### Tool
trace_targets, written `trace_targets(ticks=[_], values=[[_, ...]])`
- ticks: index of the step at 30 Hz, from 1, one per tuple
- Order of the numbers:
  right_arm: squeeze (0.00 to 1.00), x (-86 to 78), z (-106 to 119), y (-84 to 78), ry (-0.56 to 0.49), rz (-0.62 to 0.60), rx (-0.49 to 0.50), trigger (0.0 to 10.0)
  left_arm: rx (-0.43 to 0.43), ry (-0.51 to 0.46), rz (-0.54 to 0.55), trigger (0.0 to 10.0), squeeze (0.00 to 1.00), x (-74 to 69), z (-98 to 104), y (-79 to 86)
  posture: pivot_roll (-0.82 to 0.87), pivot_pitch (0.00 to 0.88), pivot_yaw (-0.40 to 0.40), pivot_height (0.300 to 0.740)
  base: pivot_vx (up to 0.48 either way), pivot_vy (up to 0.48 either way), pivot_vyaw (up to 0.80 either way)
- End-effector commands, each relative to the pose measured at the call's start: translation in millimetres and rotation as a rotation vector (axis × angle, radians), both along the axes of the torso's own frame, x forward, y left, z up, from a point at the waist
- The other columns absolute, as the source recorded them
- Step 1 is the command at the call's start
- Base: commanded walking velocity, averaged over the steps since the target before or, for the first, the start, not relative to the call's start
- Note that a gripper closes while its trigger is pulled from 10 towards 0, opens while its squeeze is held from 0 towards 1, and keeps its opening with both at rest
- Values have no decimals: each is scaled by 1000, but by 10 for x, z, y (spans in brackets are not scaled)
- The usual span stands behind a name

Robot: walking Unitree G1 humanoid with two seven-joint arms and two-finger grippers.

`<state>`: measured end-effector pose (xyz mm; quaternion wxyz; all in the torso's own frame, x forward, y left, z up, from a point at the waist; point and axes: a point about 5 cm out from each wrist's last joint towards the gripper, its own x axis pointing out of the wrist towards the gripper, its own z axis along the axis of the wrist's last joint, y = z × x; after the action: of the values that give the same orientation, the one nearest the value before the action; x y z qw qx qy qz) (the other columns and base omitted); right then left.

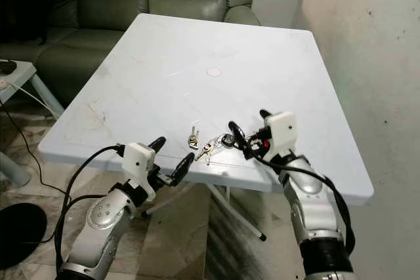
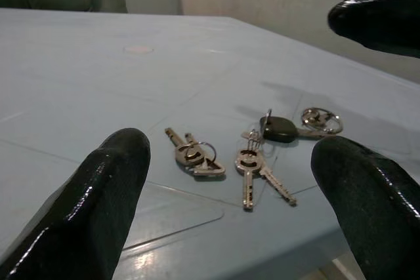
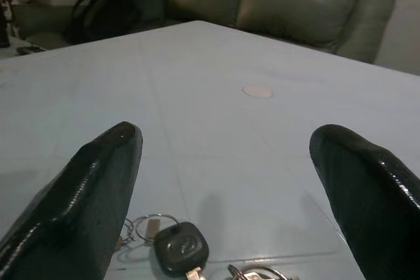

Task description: Hang keys on a hook

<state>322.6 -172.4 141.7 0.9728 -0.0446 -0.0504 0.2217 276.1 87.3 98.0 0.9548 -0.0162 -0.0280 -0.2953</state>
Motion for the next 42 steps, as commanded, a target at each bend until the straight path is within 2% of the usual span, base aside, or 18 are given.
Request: trace_targets(ticks=[1, 5, 9, 12, 15, 18, 22, 24, 27, 28, 30, 31, 32, 33, 34, 35, 36, 42], values=[[0, 48, 6, -8, 10, 5, -58, 10000, 7, -13, -3, 10000, 0, -16, 24, 4, 14, 72, -44, 740, 0, 0, 0], [0, 103, 17, -21, 24, -10, -117, 10000, 7, -12, -2, 10000, 0, -25, 26, 2, 15, 76, -45, 740, 0, 0, 0], [0, 184, 5, -34, 87, -22, -153, 10000, 7, -11, -2, 10000, 0, -35, 28, -2, 17, 79, -52, 740, 0, 0, 0], [0, 207, 0, -33, 87, 1, -200, 10000, 7, -10, -1, 10000, 0, -41, 27, -10, 18, 78, -55, 740, 0, 0, 0], [0, 216, -85, -56, 133, 44, -227, 10000, 1, -11, -6, 10000, 0, -54, 34, -31, 23, 78, -59, 740, 0, 0, 0], [0, 193, -132, -50, 132, 129, -260, 10000, 0, -12, -9, 10000, 0, -65, 39, -43, 28, 80, -63, 740, 0, 0, 0], [0, 182, -178, -53, 167, 199, -261, 10000, 0, -12, -8, 10000, 0, -73, 40, -42, 32, 81, -65, 740, 0, 0, 0], [0, 195, -210, -72, 181, 205, -287, 10000, -1, -11, -8, 10000, 0, -79, 39, -42, 36, 81, -67, 740, 0, 0, 0], [0, 220, -229, -81, 205, 216, -263, 10000, 2, -12, -7, 10000, 0, -87, 38, -43, 40, 79, -69, 740, 0, 0, 0], [0, 238, -232, -80, 207, 209, -258, 3569, 3, -11, -5, 10000, 0, -90, 40, -42, 43, 79, -70, 740, 0, 0, 0], [0, 238, -232, -80, 207, 209, -258, 3569, 3, -11, -5, 10000, 0, -90, 40, -42, 43, 79, -70, 740, 0, 0, 0], [0, 255, -240, -81, 211, 198, -255, 4941, 2, -11, -4, 10000, 0, -91, 40, -44, 46, 77, -71, 740, 0, 0, 0], [0, 260, -260, -79, 225, 200, -251, 3059, 3, -11, -3, 10000, 0, -93, 38, -46, 48, 76, -72, 740, 0, 0, 0], [0, 260, -260, -79, 225, 200, -251, 3059, 3, -11, -3, 10000, 0, -93, 38, -46, 48, 76, -72, 740, 0, 0, 0], [0, 262, -266, -75, 229, 200, -252, 3529, 3, -11, -3, 10000, 0, -94, 38, -46, 48, 76, -72, 740, 0, 0, 0], [0, 266, -274, -73, 236, 196, -255, 7176, 3, -11, -2, 10000, 0, -94, 38, -44, 48, 76, -72, 740, 0, 0, 0], [0, 272, -281, -69, 244, 201, -248, 10000, 3, -11, -1, 10000, 0, -95, 38, -40, 48, 76, -72, 740, 0, 0, 0], [0, 327, -293, -109, 273, 196, -263, 10000, 4, -11, 4, 10000, 0, -95, 36, -52, 50, 70, -78, 740, 0, 0, 0]])
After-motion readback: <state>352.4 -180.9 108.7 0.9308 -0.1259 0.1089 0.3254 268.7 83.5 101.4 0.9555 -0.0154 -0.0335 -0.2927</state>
